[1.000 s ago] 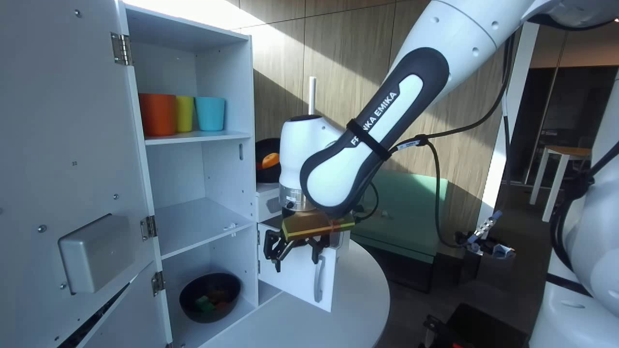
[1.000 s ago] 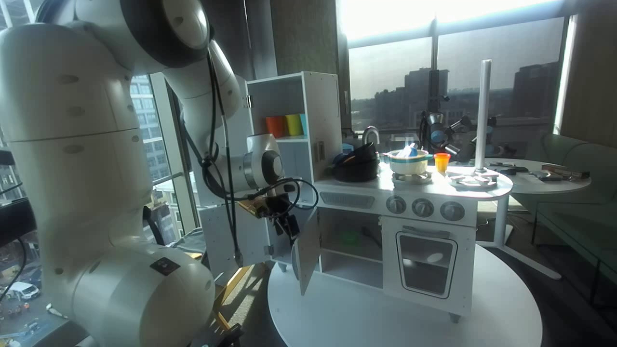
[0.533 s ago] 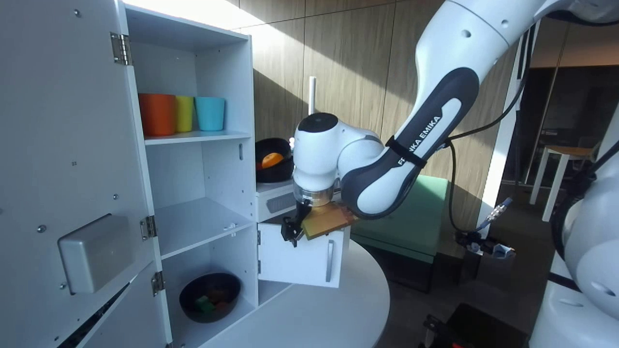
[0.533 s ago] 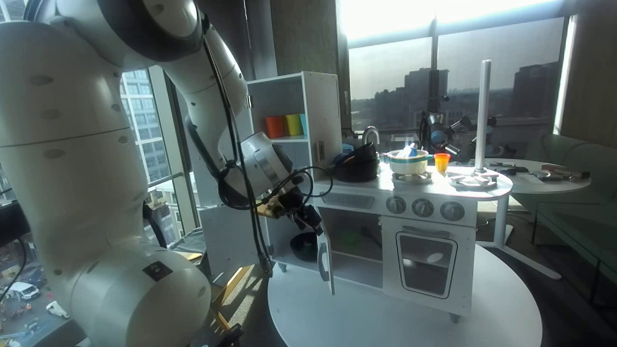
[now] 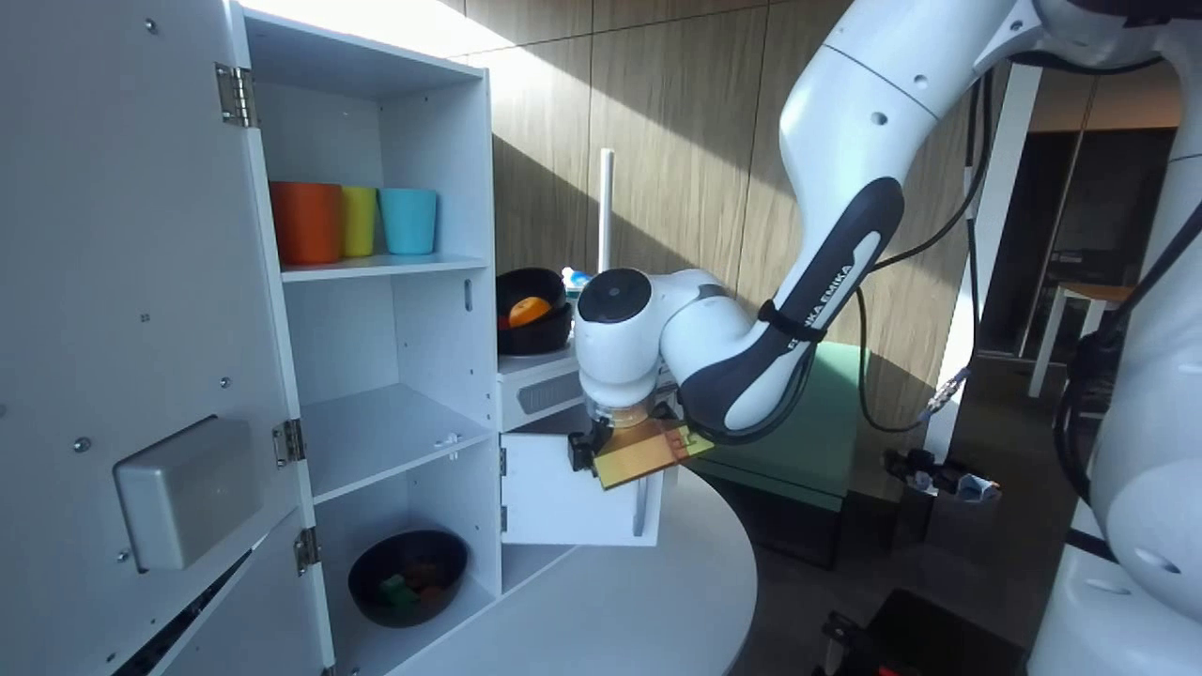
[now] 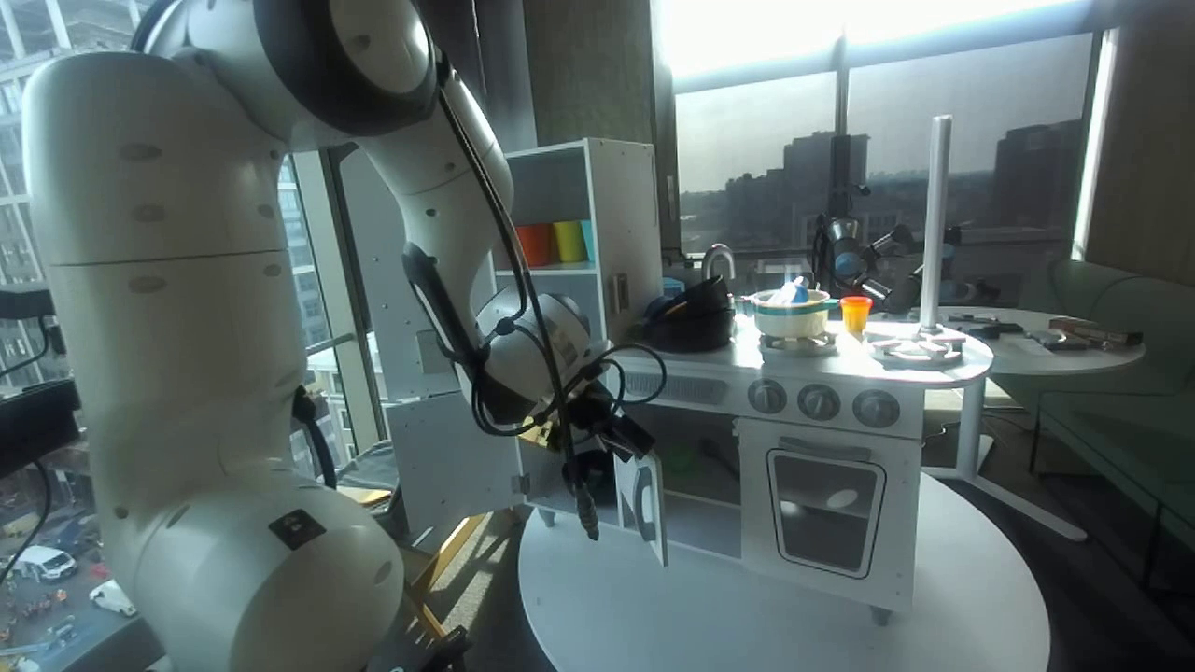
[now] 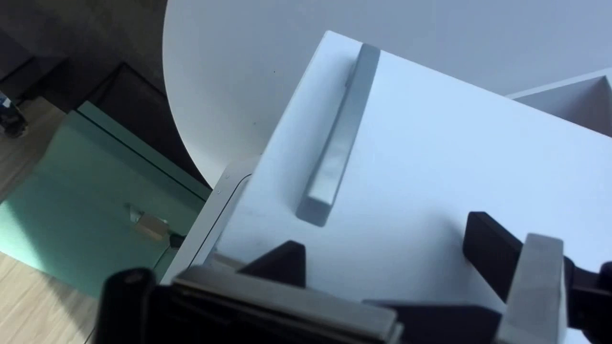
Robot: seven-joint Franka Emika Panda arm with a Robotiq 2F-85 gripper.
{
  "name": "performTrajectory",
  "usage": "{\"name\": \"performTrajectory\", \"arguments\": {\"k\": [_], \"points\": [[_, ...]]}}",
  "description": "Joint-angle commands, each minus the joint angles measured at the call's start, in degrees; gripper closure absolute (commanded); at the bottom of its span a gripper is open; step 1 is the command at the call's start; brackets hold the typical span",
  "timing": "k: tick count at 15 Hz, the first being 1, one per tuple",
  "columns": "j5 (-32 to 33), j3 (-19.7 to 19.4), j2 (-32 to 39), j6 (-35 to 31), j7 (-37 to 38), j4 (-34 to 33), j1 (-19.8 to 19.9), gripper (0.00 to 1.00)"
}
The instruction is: Close the bottom far right cabinet door, close the bottom left cabinet door under the sink, close the bottom refrigerator door fully, close the top refrigerator door fully
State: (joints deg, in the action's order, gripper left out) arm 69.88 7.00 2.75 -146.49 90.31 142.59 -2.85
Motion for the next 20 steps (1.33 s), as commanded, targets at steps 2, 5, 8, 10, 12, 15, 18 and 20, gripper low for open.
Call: {"name": "performTrajectory", "arguments": {"k": [2,5,8,10,12,15,18,20], "points": [[9.95,-1.11,6.33,6.9,8.82,-6.03,-1.54,0.0],[12.51,-1.43,8.99,9.15,12.71,-8.45,-1.47,0.0],[16.24,-1.58,9.39,9.18,20.22,-10.83,-1.64,0.0],[16.78,-1.23,8.65,7.77,25.09,-11.76,-1.24,0.0],[16.61,-1.4,8.57,6.04,29.87,-12.68,-0.74,0.0],[18.87,-1.51,9.05,5.08,37.74,-13.54,-0.92,0.0],[18.5,-1.2,7.63,2.42,41.67,-11.92,-0.41,0.0],[12.67,0.3,4.45,-1.58,37.4,-9.32,-0.78,0.0]]}}
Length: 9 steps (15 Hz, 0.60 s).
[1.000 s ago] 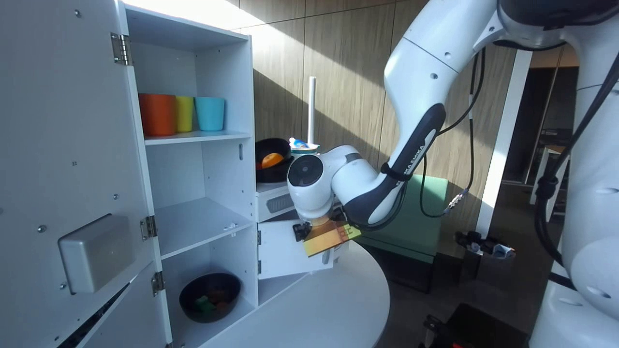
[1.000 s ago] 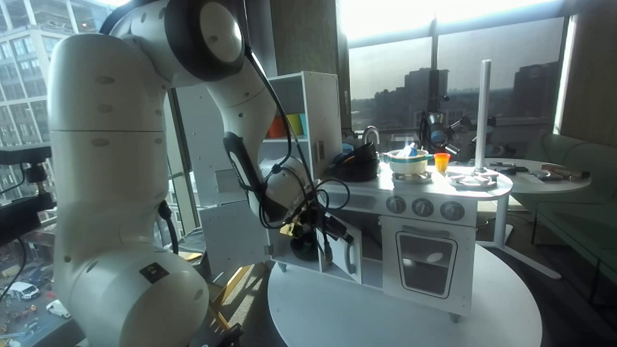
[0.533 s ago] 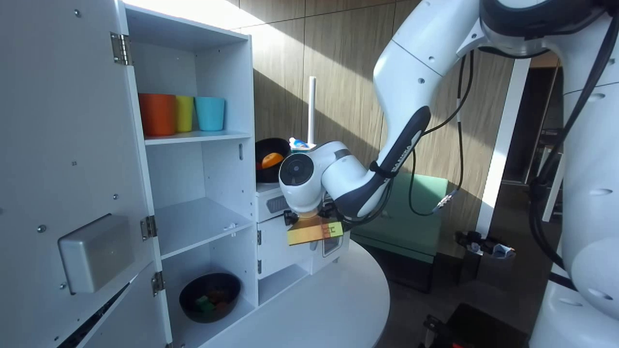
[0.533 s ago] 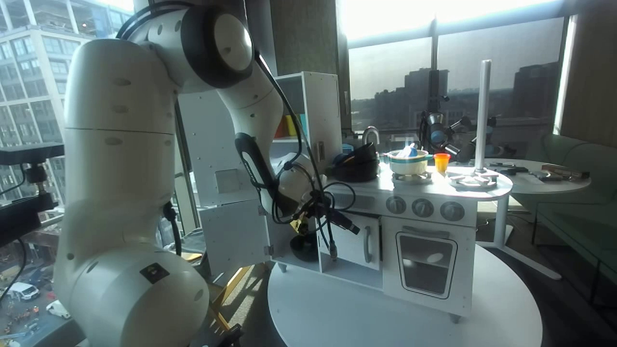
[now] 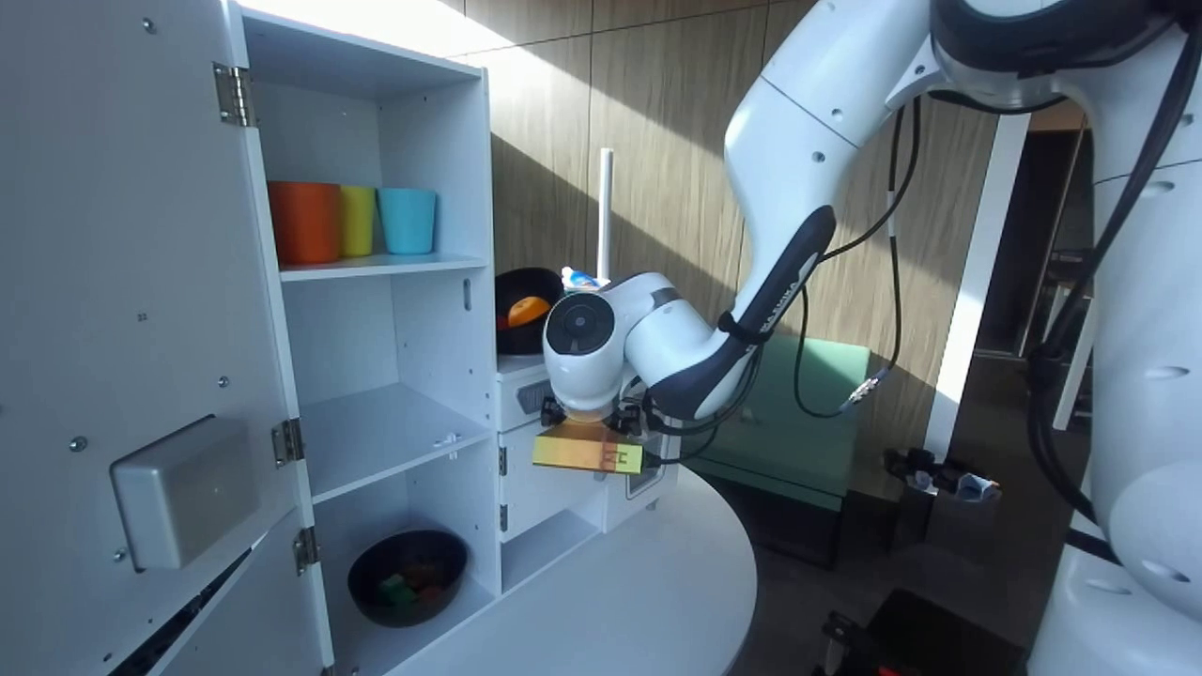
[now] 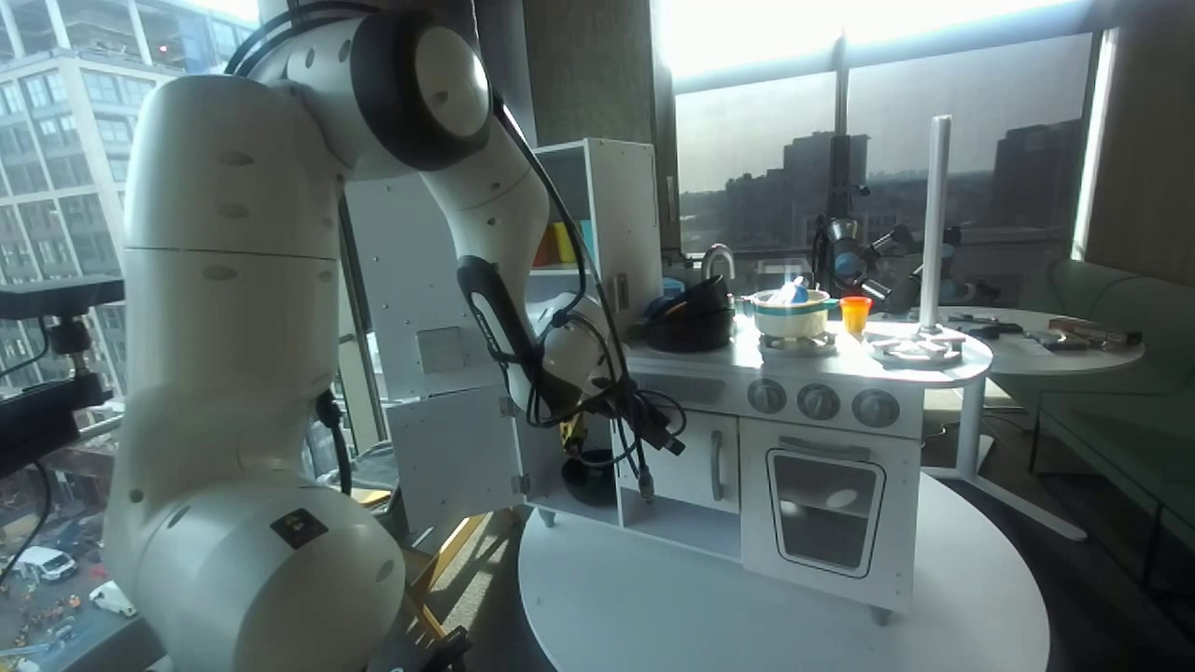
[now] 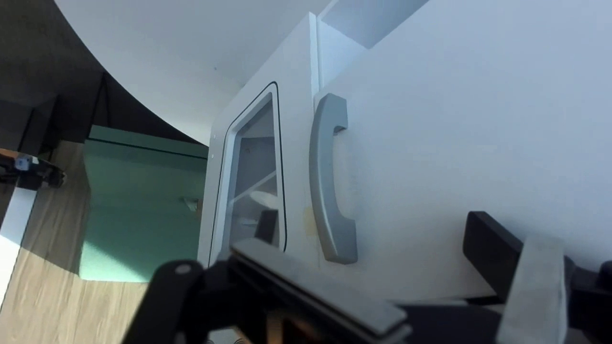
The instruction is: Close the bottom far right cabinet door, close the bottom left cabinet door under the sink, close the bottom refrigerator door fully, close the top refrigerator door fully
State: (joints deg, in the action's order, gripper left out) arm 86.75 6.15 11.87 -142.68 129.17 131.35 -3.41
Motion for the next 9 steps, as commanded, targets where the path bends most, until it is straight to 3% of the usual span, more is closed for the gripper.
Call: {"name": "performTrajectory", "arguments": {"k": [1,4,9], "points": [[-8.32,2.0,-6.34,-9.14,-5.05,3.54,-0.37,0.0],[-22.54,5.74,-11.3,-16.75,-15.52,7.24,-1.16,0.0],[-48.4,8.78,-13.25,-26.95,-33.89,9.81,-8.21,0.0]]}}
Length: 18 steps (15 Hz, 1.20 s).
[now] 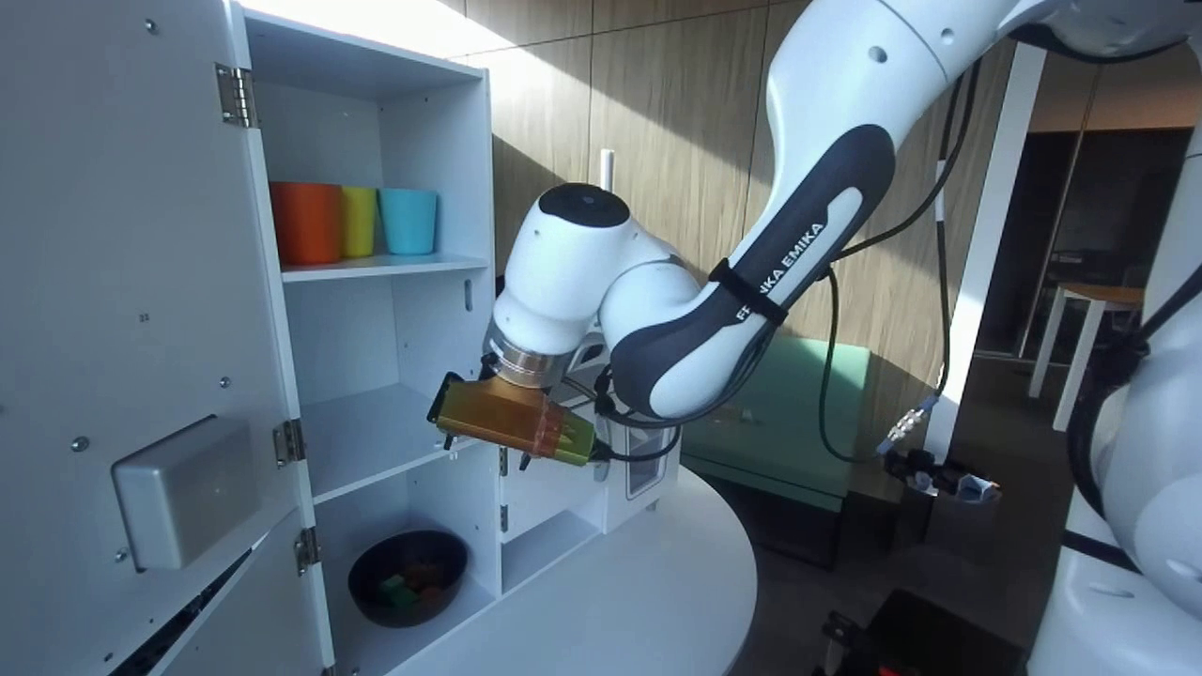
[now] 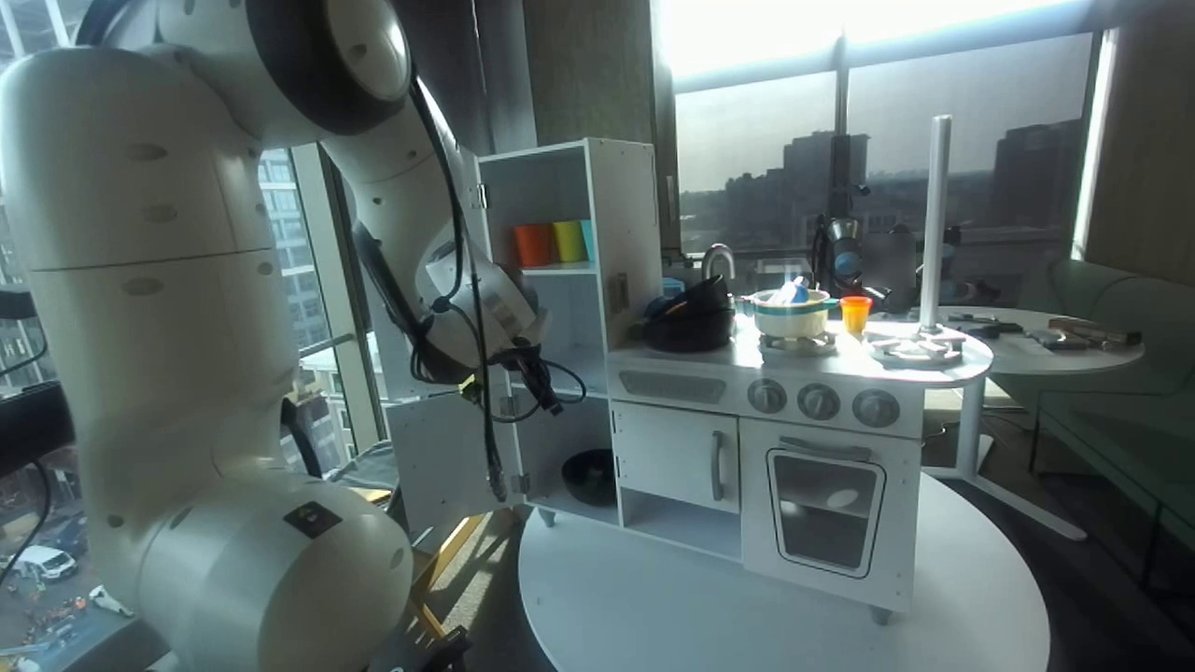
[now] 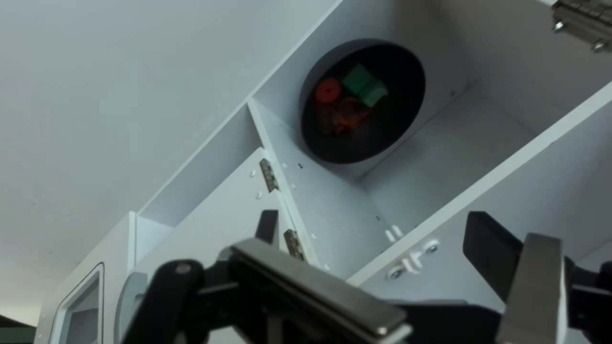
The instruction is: Close the bottom far right cabinet door, close the bottom left cabinet door under the sink, close the bottom refrigerator door fully, close the top refrigerator door fully
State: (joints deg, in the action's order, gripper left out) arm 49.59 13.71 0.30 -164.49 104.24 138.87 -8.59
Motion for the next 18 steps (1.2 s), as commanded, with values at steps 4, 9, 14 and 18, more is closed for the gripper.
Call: {"name": "performTrajectory", "arguments": {"k": [4,9,14,18], "points": [[-31.18,5.47,2.76,-10.24,-23.61,1.54,-8.76,0.0],[-55.99,22.06,10.69,-8.99,-45.06,-4.5,-4.9,0.0],[-66.59,44.6,19.46,-2.63,-66.02,-11.72,14.13,0.0],[-68.92,51.44,22.07,8.78,-77.22,-13.09,25.28,0.0]]}}
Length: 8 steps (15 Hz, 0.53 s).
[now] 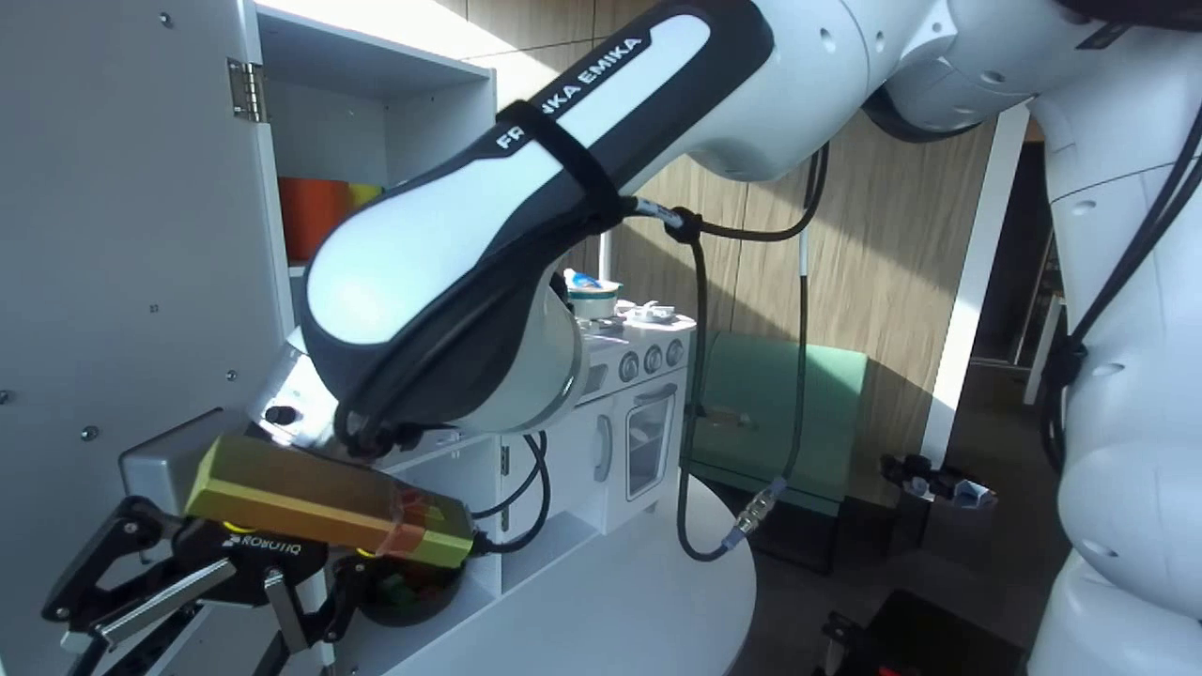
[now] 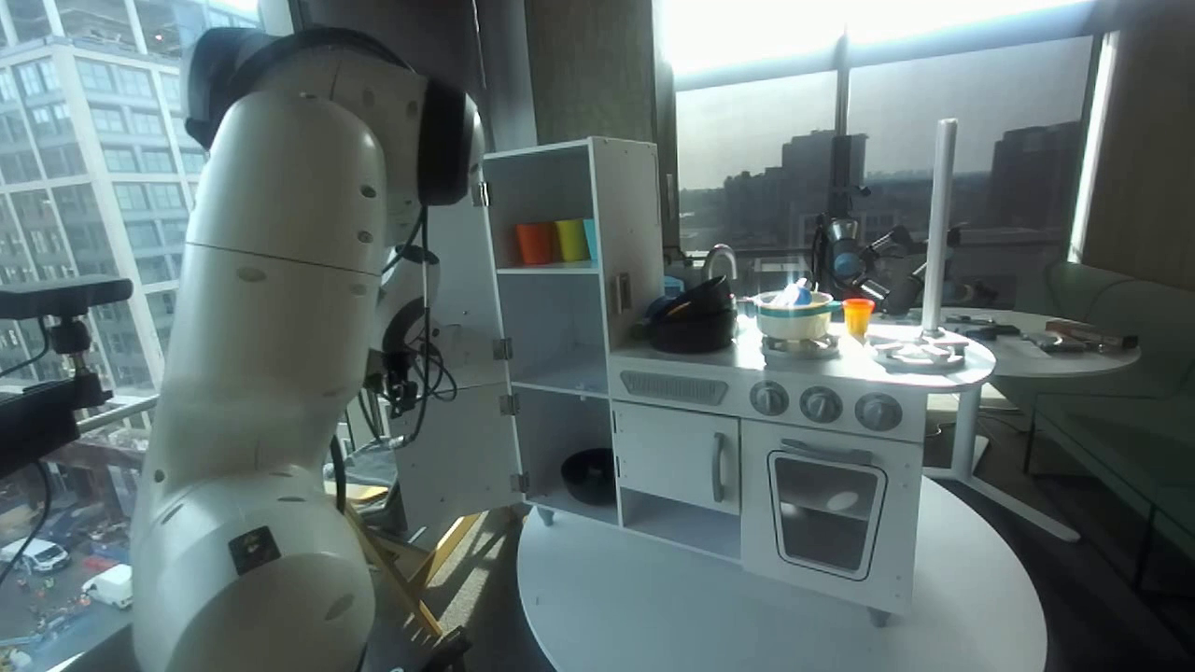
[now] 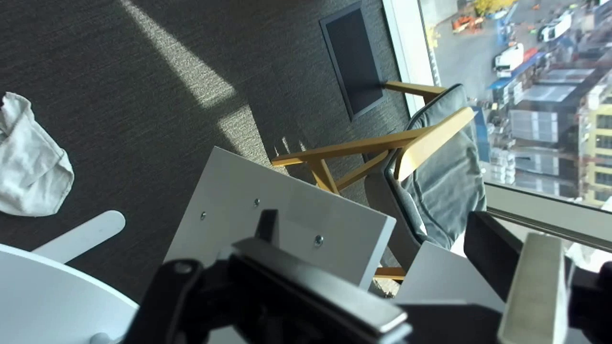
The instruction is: Close the bottom far right cabinet door, close the bottom left cabinet door under the sink, close the bottom refrigerator door fully, close the top refrigerator door fully
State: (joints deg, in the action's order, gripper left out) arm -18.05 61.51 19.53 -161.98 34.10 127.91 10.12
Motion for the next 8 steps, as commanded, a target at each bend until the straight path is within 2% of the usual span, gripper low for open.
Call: {"name": "performTrajectory", "arguments": {"k": [1,2,4,8], "points": [[-0.68,3.13,2.66,8.68,-7.69,-2.21,7.77,0.0],[-6.73,-2.29,0.13,11.36,-12.63,-3.16,3.63,0.0],[-8.94,-6.45,-0.71,14.78,-15.19,-4.09,1.34,0.0],[-10.37,-15.04,-1.12,18.23,-17.37,-6.69,-7.1,0.0]]}}
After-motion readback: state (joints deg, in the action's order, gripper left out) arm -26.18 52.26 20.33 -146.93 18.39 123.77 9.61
